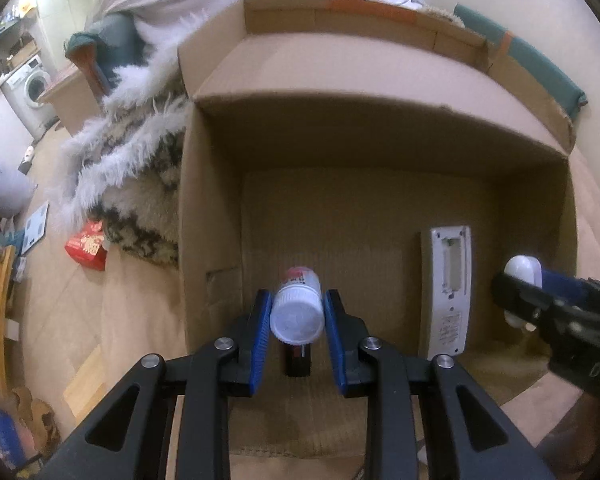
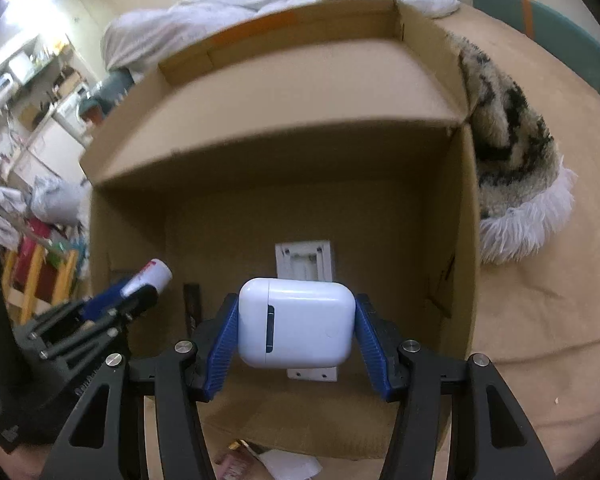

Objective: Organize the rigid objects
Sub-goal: 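Lower the pill bottle and earbud case into the box and open both tools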

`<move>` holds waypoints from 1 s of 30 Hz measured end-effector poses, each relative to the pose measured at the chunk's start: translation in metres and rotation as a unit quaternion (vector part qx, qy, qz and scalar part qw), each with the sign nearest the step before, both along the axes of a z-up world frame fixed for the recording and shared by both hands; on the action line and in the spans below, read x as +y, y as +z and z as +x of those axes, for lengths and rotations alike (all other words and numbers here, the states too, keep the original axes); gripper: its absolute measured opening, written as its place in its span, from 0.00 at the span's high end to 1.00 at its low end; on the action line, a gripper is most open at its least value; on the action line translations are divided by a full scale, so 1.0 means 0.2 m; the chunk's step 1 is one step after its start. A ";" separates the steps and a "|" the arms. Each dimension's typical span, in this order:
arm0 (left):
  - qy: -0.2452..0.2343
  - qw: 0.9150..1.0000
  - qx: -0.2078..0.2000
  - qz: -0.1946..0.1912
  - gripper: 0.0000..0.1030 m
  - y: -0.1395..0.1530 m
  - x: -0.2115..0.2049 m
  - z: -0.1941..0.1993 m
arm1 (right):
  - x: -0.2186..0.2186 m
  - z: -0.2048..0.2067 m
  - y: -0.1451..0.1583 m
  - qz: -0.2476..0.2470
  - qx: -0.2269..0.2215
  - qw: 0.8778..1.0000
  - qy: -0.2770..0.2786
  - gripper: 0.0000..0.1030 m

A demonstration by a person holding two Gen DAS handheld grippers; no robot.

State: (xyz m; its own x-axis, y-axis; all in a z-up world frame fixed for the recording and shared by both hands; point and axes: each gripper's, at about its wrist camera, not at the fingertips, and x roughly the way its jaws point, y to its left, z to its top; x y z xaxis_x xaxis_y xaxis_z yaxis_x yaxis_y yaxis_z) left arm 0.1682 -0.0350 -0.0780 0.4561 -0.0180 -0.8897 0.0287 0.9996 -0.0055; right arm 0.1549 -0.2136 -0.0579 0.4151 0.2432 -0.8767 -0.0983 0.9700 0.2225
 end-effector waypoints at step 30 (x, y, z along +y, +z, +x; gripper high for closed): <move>-0.023 0.999 0.045 0.017 0.66 -0.13 -0.08 0.02 | 0.02 0.02 -0.10 -0.034 0.021 0.999 -0.006 0.42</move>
State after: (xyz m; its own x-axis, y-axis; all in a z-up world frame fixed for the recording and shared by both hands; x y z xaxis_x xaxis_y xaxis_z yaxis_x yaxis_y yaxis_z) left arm 0.1717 -0.0501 -0.1030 0.3738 -0.0054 -0.9275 0.0754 0.9968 0.0246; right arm 0.1588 -0.2101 -0.0770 0.3799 0.1768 -0.9080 -0.0778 0.9842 0.1591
